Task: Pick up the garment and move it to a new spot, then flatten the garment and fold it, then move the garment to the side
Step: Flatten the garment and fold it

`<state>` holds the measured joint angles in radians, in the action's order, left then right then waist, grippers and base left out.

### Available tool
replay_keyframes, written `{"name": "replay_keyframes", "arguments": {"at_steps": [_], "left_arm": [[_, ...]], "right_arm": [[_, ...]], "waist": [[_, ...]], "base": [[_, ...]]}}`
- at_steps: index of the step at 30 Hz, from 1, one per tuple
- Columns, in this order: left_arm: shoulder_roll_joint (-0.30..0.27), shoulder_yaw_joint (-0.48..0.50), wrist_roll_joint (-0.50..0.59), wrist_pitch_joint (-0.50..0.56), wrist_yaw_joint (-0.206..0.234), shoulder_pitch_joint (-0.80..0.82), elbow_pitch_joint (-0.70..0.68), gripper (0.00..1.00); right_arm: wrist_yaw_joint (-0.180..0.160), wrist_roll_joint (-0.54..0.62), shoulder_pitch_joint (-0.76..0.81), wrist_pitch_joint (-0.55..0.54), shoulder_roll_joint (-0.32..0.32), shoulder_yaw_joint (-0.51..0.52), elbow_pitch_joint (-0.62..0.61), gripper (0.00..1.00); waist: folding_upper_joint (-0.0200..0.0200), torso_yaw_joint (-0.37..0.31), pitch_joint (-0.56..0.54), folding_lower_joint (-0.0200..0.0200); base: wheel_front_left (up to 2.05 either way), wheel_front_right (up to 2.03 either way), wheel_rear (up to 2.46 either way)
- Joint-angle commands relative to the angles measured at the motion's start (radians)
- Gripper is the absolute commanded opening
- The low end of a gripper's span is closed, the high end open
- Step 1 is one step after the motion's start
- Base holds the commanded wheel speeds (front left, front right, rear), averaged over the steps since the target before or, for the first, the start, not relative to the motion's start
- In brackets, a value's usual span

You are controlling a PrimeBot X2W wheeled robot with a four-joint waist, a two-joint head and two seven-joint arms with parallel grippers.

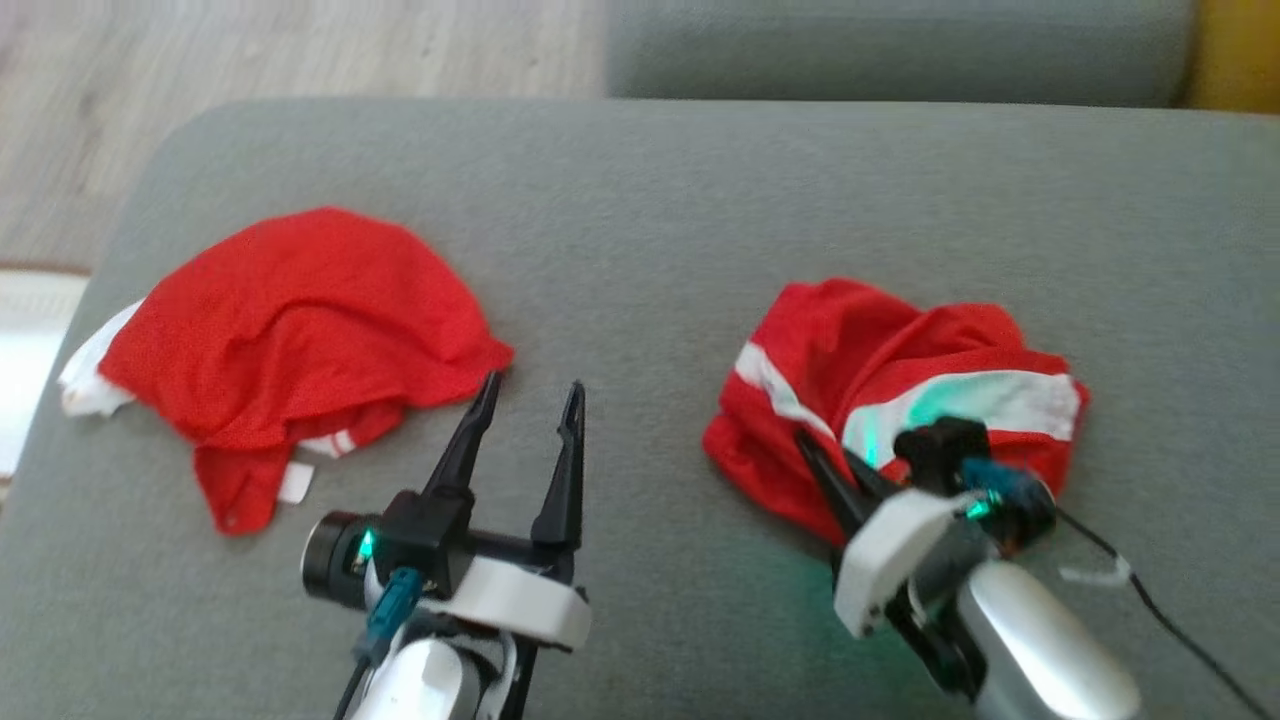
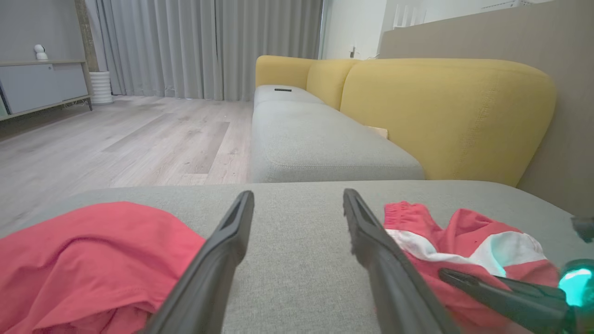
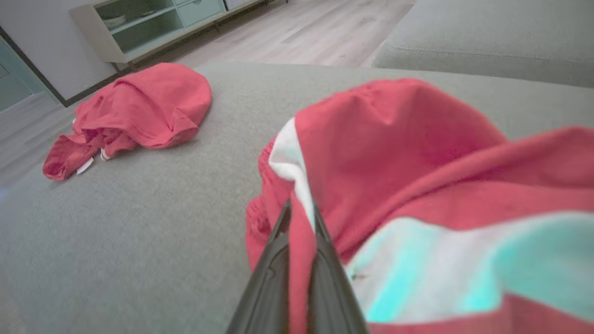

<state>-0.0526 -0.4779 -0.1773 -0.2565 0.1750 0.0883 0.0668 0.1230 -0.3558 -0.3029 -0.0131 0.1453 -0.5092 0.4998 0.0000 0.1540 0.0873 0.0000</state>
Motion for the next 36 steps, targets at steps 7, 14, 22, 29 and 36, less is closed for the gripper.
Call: {"name": "replay_keyframes", "arguments": {"at_steps": [7,14,22,29,36], "left_arm": [[0.002,0.038,0.018,-0.005,-0.015,0.006,-0.030,1.00],[0.002,0.046,0.023,-0.005,-0.019,0.001,-0.027,1.00],[0.002,0.075,0.028,-0.005,-0.022,0.011,-0.027,1.00],[0.002,0.116,0.040,-0.005,-0.038,0.026,-0.015,1.00],[0.002,0.125,0.023,-0.005,-0.077,0.065,0.040,1.00]], "right_arm": [[0.008,0.015,0.119,-0.056,0.016,0.046,-0.113,0.00],[0.008,0.053,0.158,-0.023,-0.034,0.099,-0.142,1.00],[0.008,0.114,0.171,0.025,-0.062,0.189,-0.214,1.00],[0.008,0.175,0.222,0.148,-0.089,0.388,-0.321,1.00],[0.008,0.137,0.253,0.260,-0.095,0.459,-0.322,1.00]], "waist": [[0.0000,-0.072,-0.034,0.0000],[0.0000,-0.108,-0.040,0.0000],[0.0000,-0.156,-0.037,0.0000],[0.0000,-0.200,-0.024,0.0000],[0.0000,-0.241,0.004,0.0000]], "base": [[0.00,0.00,0.00],[0.00,0.00,0.00],[0.00,0.00,0.00],[0.00,0.00,0.00],[0.00,0.00,0.00]]}}
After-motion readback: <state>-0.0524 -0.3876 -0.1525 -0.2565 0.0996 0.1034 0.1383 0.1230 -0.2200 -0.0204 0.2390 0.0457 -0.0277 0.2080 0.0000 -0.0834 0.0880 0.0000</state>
